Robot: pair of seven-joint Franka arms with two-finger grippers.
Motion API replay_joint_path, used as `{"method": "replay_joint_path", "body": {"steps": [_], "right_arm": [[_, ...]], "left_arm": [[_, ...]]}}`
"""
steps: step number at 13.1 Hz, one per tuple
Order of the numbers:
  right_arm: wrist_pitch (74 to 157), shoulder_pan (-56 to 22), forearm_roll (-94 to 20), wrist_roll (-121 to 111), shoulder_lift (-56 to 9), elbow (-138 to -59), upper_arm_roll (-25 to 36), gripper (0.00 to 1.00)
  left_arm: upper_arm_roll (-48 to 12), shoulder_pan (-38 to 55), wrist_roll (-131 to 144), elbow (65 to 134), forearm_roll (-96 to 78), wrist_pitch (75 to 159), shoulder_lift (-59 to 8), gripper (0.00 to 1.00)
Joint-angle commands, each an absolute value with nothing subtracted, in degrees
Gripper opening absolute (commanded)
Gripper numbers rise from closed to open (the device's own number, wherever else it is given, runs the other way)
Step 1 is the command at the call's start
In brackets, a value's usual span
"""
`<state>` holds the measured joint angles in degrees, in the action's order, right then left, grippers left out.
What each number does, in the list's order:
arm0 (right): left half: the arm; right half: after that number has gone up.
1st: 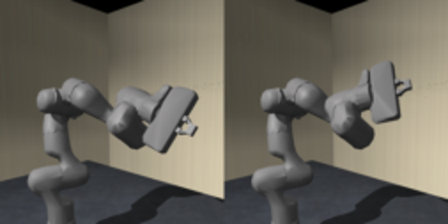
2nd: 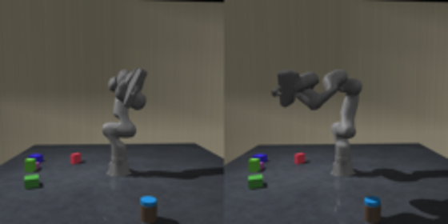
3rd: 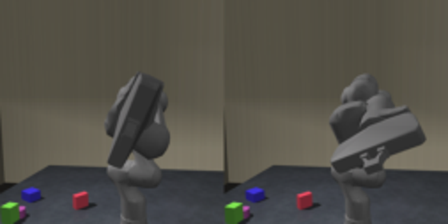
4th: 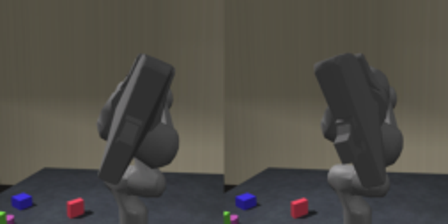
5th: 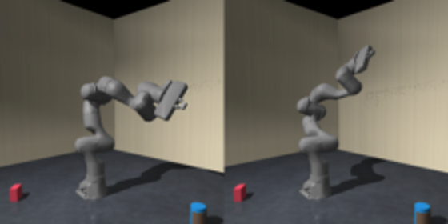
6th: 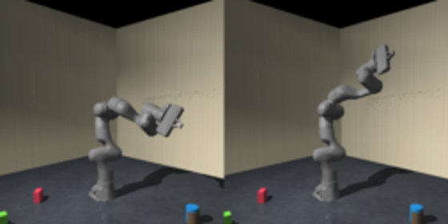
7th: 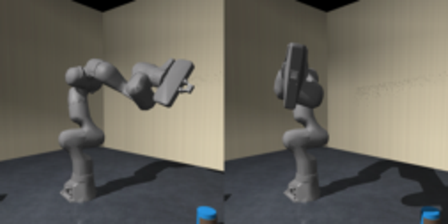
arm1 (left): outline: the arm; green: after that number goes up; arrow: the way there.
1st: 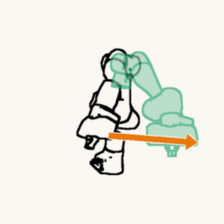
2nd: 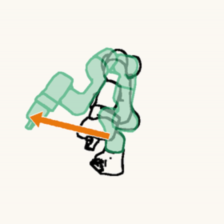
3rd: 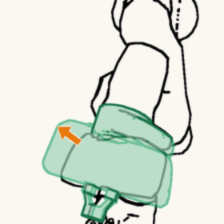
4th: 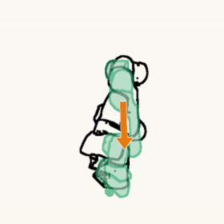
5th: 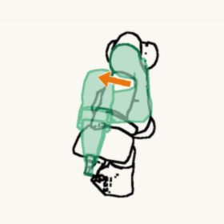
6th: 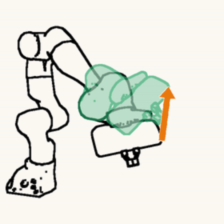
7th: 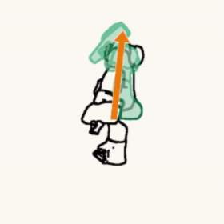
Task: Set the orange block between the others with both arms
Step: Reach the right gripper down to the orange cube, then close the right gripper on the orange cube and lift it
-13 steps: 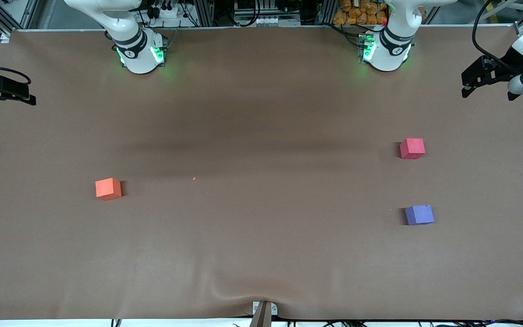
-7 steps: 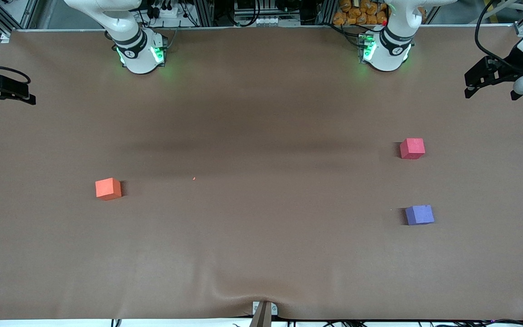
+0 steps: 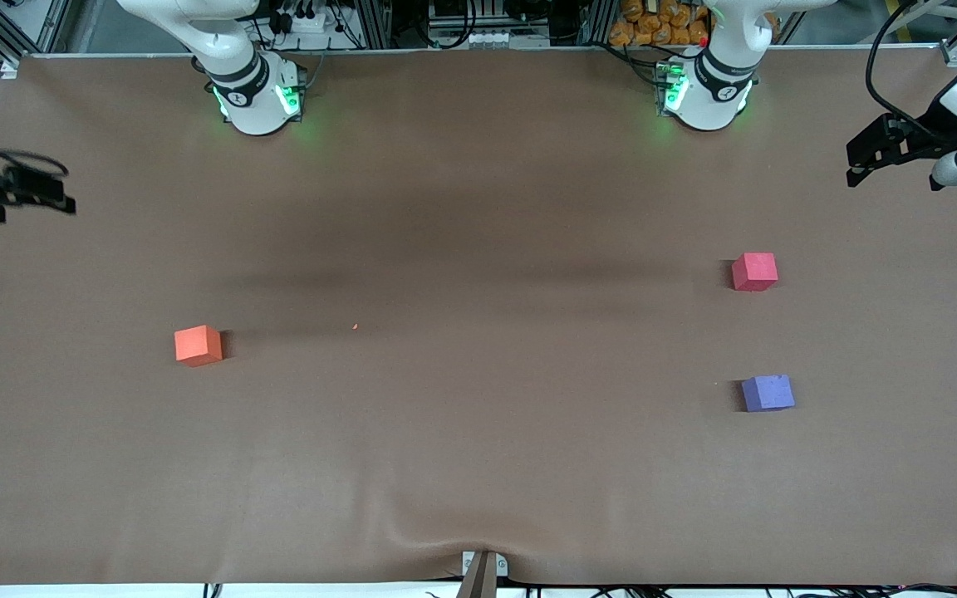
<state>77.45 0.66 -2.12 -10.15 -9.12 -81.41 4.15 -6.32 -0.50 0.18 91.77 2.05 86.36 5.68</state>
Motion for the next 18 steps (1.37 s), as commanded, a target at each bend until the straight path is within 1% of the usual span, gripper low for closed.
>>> {"method": "replay_joint_path", "body": {"steps": [1, 4, 7, 10, 12, 16, 18], "right_arm": [[82.68, 0.18, -2.64, -9.84, -16.59, -82.16, 4.48, 1.00], [92.43, 0.61, -2.64, -10.19, -22.13, -86.38, 4.48, 1.00], [97.19, 0.18, -2.46, -13.16, -27.14, -87.97, 4.48, 1.00], [105.00, 0.09, -2.46, -18.37, -31.19, -92.00, 4.48, 1.00], [107.22, -1.05, -2.46, -18.37, -32.42, -94.30, 4.48, 1.00], [111.53, -2.19, -2.37, -18.46, -36.29, -94.57, 4.48, 1.00], [113.80, -2.37, -2.02, -19.24, -37.00, -94.57, 4.57, 1.00]], "left_arm": [[-6.77, -0.88, 1.05, 91.23, 2.29, 85.87, 5.45, 1.00], [-6.77, -0.88, 1.23, 91.67, 2.29, 85.87, 5.45, 1.00], [-6.77, -0.88, 1.23, 91.76, 2.20, 85.87, 5.54, 1.00], [-6.77, -0.88, 1.23, 92.20, 2.28, 85.87, 5.54, 1.00], [-6.77, -0.88, 1.23, 92.11, 2.20, 85.87, 5.54, 1.00], [-6.94, -0.79, 1.23, 92.20, 2.20, 85.96, 5.36, 1.00], [-6.94, -0.79, 1.23, 92.11, 2.20, 86.13, 5.27, 1.00]]}}
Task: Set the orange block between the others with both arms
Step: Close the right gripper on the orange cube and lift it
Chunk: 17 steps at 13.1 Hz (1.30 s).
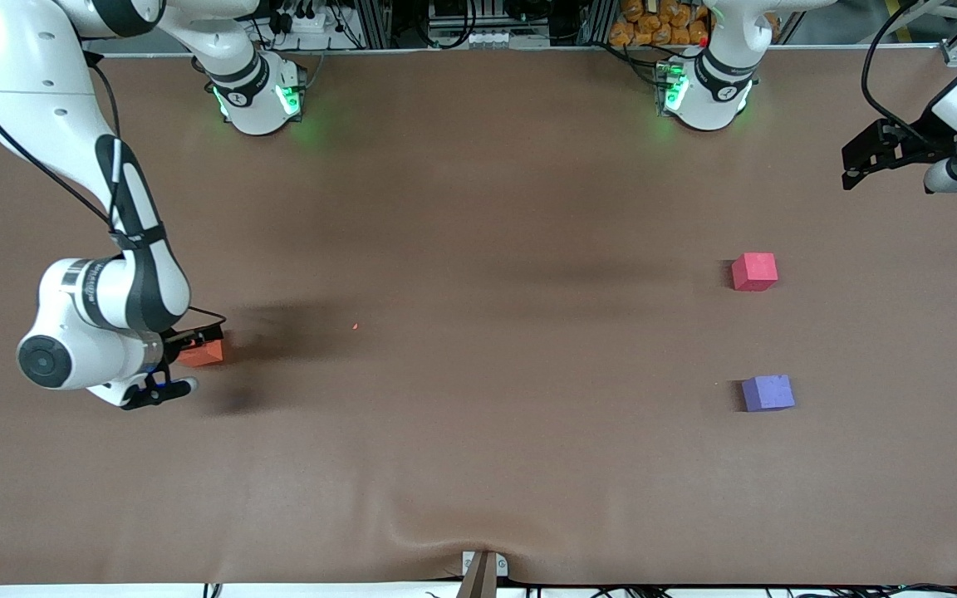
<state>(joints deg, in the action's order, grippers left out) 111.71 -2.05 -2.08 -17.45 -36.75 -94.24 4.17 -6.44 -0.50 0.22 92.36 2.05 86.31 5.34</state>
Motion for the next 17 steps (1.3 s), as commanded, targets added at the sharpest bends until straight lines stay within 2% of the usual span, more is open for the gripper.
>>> {"method": "replay_joint_path", "body": {"steps": [1, 10, 17], "right_arm": [[114.43, -2.37, -1.93, -20.29, -37.09, -94.57, 4.57, 1.00], [110.83, -1.93, -1.76, -23.29, -35.68, -92.99, 5.89, 1.00], [114.77, -1.93, -1.85, -23.91, -37.35, -94.74, 5.98, 1.00]], "left_arm": [[-7.03, -0.79, 1.23, 92.11, 2.20, 86.22, 5.27, 1.00], [-7.03, -0.79, 1.23, 91.93, 2.20, 87.36, 4.57, 1.00], [-7.03, -0.88, 1.32, 92.02, 2.20, 87.89, 4.48, 1.00]]}}
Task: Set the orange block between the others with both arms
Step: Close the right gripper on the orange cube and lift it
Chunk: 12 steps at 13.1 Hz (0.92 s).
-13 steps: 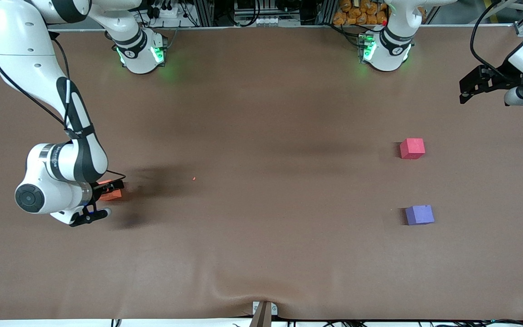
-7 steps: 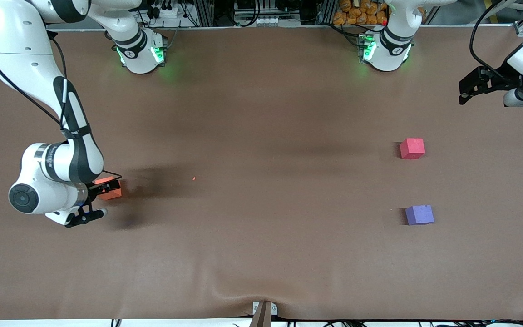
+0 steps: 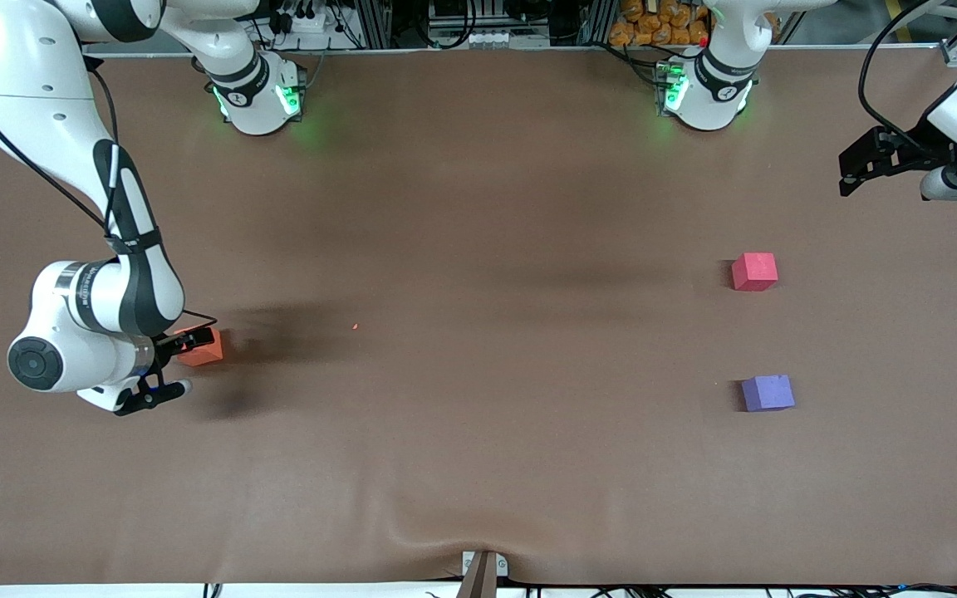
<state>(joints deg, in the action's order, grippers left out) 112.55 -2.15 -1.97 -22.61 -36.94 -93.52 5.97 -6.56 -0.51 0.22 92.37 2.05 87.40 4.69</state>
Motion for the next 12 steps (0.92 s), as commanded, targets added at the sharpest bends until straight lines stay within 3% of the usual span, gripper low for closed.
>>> {"method": "replay_joint_path", "body": {"steps": [1, 3, 5, 7, 9, 12], "right_arm": [[115.57, -1.93, -1.76, -23.99, -37.79, -94.92, 6.06, 1.00], [116.10, -2.02, -1.85, -23.99, -38.49, -94.92, 6.06, 1.00], [115.58, -2.11, -1.76, -24.00, -38.32, -94.92, 6.06, 0.60], [115.40, -2.28, -1.84, -23.91, -37.62, -93.96, 5.98, 0.39], [111.65, -3.42, -2.54, -23.47, -36.48, -89.50, 5.89, 0.32], [108.55, -8.24, -5.52, -19.36, -33.41, -85.26, 5.89, 0.34]], "left_arm": [[-7.03, -0.88, 1.32, 92.02, 2.20, 88.33, 4.31, 1.00], [-7.03, -0.79, 1.32, 91.93, 2.20, 88.68, 4.22, 1.00], [-7.03, -0.88, 1.32, 91.85, 2.20, 88.68, 4.22, 1.00], [-7.03, -0.79, 1.32, 91.85, 2.20, 89.21, 4.13, 1.00], [-7.03, -0.79, 1.32, 91.93, 2.20, 89.21, 4.04, 1.00], [-7.21, -0.79, 1.32, 92.02, 2.20, 88.95, 4.22, 1.00]]}}
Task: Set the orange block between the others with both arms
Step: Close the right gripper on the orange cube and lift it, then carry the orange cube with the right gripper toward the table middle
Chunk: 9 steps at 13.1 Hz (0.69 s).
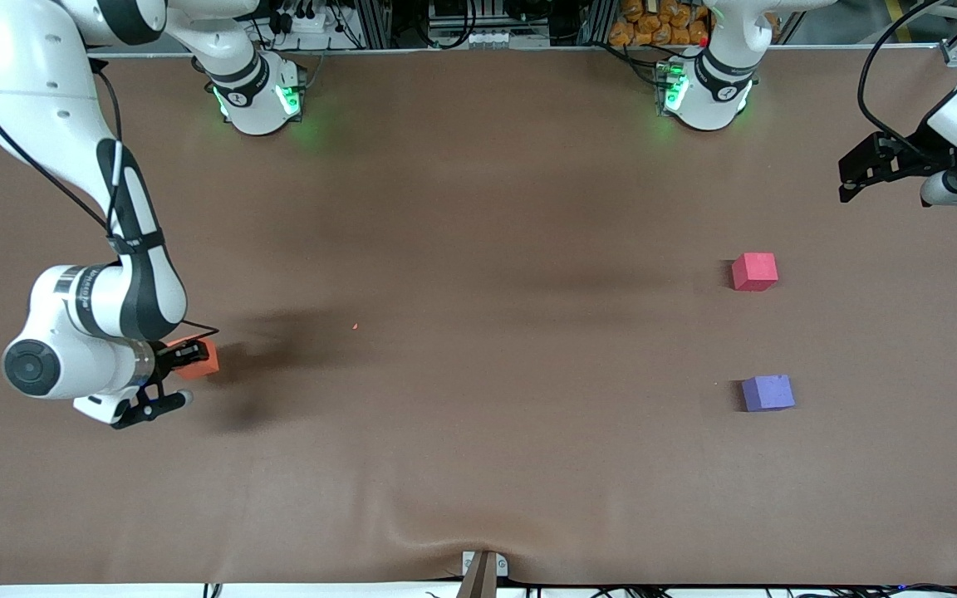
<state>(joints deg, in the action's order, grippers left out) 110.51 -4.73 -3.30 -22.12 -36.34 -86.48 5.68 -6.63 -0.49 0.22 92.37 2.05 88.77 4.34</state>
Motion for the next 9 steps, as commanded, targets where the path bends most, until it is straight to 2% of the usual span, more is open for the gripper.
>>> {"method": "replay_joint_path", "body": {"steps": [1, 6, 9], "right_arm": [[108.54, -10.26, -8.23, -14.90, -32.18, -85.60, 5.89, 0.34], [108.98, -27.82, -20.01, 16.90, -31.02, -85.61, 5.89, 0.37], [114.68, -35.31, -30.99, 22.76, -32.77, -85.78, 5.89, 0.37]], "left_arm": [[-7.21, -0.79, 1.32, 91.93, 2.20, 88.95, 4.22, 1.00], [-7.12, -0.88, 1.32, 92.02, 2.20, 88.86, 4.39, 1.00], [-7.12, -0.97, 1.32, 92.02, 2.20, 88.68, 4.48, 1.00]]}}
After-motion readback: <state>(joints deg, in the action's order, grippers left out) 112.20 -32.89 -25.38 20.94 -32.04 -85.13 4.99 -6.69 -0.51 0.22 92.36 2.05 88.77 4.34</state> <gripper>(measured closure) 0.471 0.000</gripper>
